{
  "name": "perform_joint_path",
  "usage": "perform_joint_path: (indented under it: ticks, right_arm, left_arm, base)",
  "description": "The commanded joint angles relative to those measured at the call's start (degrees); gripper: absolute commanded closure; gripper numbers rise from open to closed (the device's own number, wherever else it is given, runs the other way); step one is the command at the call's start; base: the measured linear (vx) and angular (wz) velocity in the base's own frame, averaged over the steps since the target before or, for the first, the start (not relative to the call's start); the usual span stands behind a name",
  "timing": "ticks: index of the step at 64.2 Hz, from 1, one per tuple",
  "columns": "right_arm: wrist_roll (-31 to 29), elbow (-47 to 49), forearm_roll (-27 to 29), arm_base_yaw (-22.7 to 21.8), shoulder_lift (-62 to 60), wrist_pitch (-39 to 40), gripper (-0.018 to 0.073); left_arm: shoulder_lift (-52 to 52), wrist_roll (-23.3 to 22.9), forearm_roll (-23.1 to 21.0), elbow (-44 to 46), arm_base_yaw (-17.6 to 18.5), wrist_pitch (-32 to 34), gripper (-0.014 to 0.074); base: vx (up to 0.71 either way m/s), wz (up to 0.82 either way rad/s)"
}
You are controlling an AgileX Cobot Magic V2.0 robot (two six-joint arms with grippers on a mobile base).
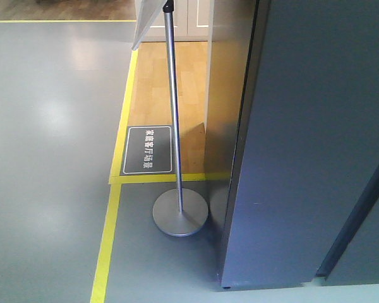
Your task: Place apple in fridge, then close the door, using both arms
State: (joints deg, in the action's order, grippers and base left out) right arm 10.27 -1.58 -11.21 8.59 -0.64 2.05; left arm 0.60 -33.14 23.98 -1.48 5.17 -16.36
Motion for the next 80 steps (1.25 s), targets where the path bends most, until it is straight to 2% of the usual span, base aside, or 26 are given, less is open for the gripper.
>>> perform_joint_path:
  ticks: [1, 21, 80]
  right_arm:
    - [-0.07, -0.84, -0.05, -0.09, -0.89, 3.52, 0.0563]
    - [-0.02, -0.84, 1.34, -5.26, -0.89, 5.51, 0.0563]
    - [-0.02, -0.84, 1.30, -5.07, -0.89, 5.28, 0.0563]
  left_arm:
    - [0.36, -0.42, -0.13, -1.51, -0.08, 3.99, 0.0604]
    - [0.36, -0.42, -0.13, -1.51, -0.08, 3.99, 0.0604]
    - [0.36, -0.42, -0.13, -1.51, -0.08, 3.99, 0.0603]
  base:
    - [0.00, 0.00]
    - [0.00, 0.00]
    - [0.00, 0.00]
